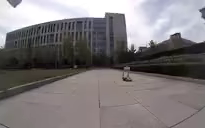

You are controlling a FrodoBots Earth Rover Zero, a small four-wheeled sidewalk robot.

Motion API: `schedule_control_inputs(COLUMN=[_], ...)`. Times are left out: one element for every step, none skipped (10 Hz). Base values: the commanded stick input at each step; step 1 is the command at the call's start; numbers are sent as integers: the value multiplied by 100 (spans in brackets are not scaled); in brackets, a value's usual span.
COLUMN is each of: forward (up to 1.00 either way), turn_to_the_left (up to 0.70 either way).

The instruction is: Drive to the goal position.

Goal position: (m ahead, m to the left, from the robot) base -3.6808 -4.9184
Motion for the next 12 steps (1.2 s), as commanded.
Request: schedule_control_inputs(forward=[0, 0, 0, 0, 65, 70, 70, 32, 0, 0, 0, 0], turn_to_the_left=[0, 0, 0, 0, 0, 0, 0, -24, -45, -45, -45, -45])
